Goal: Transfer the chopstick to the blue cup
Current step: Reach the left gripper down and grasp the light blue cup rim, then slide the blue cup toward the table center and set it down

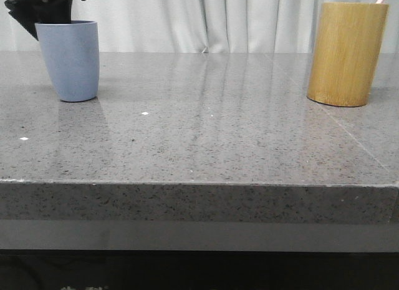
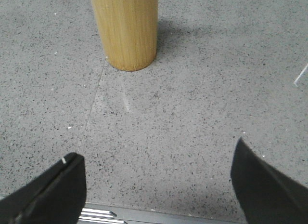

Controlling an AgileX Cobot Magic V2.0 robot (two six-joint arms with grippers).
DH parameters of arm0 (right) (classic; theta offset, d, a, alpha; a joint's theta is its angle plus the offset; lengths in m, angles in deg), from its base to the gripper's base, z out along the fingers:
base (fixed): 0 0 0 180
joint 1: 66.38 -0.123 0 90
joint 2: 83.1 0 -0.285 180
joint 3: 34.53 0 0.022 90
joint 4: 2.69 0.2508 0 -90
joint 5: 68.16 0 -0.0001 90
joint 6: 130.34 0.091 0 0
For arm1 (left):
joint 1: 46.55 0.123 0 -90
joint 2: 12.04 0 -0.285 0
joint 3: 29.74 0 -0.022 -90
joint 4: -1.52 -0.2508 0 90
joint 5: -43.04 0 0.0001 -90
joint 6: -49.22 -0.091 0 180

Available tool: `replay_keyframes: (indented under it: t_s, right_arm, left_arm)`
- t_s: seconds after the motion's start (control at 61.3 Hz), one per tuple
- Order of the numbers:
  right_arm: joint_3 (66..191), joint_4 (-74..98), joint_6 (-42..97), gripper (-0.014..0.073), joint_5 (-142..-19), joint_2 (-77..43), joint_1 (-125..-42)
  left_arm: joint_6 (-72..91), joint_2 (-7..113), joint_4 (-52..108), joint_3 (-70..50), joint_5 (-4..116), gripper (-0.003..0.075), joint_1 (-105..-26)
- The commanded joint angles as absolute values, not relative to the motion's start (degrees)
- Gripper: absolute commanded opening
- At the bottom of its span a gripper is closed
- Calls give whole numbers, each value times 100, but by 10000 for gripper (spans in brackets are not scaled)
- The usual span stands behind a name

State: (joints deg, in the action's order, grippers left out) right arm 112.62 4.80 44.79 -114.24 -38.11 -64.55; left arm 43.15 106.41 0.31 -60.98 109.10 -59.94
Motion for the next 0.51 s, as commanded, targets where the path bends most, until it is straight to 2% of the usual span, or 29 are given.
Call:
replay_keyframes:
  t_s: [0.0, 0.131, 0.326, 0.489]
  right_arm:
    - [11441, 536, 4433, 621, -11103, -3770, -6438]
    - [11441, 536, 4433, 621, -11103, -3770, -6438]
    - [11441, 536, 4433, 621, -11091, -3770, -6438]
    - [11441, 536, 4433, 621, -11086, -3770, -6438]
  left_arm:
    - [4385, 10326, 40, -6301, 10674, 63, -6029]
    - [4385, 10326, 40, -6315, 10665, -16, -6029]
    - [4385, 10326, 119, -6691, 10845, -19, -6192]
    - [4315, 10337, 210, -7216, 11027, -19, -6653]
